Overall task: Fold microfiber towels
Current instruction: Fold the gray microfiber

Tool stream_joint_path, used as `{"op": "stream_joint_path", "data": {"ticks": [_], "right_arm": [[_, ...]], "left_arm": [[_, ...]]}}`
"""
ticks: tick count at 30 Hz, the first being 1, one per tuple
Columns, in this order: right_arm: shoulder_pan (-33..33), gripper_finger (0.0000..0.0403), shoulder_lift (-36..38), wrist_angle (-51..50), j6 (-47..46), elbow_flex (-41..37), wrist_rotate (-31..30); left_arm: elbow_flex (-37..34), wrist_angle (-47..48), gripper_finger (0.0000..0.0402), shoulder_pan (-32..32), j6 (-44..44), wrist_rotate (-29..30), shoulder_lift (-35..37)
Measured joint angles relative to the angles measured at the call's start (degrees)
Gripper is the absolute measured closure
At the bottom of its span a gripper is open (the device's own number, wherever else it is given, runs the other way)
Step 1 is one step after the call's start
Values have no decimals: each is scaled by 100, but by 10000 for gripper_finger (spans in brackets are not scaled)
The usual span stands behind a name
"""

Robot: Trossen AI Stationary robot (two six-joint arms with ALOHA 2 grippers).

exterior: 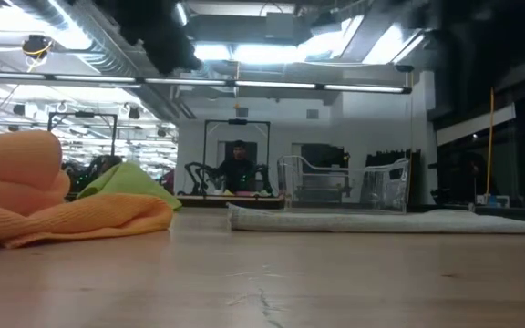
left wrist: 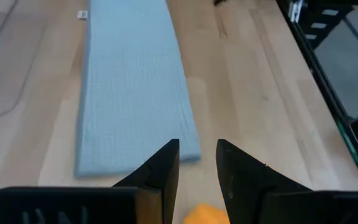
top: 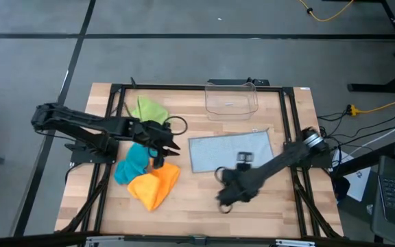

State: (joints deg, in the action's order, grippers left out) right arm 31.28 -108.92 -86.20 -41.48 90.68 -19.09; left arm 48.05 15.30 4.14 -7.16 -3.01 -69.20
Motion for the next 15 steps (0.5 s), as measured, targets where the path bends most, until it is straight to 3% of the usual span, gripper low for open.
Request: {"op": "stream_joint_path", "data": {"ticks": [3, 10, 15], "right_arm": [[96, 318, 899, 360, -813, -1031, -245], [-5, 356, 2606, 2173, -1557, -3202, 518], [-322, 373, 3198, 2827, -1753, -4206, 136]], "left_arm": [[-2, -404, 303, -12, -8, -23, -460], [-9, -1114, 303, -265, -159, -537, -1414], [28, -1645, 303, -556, -330, -567, -1925]]}}
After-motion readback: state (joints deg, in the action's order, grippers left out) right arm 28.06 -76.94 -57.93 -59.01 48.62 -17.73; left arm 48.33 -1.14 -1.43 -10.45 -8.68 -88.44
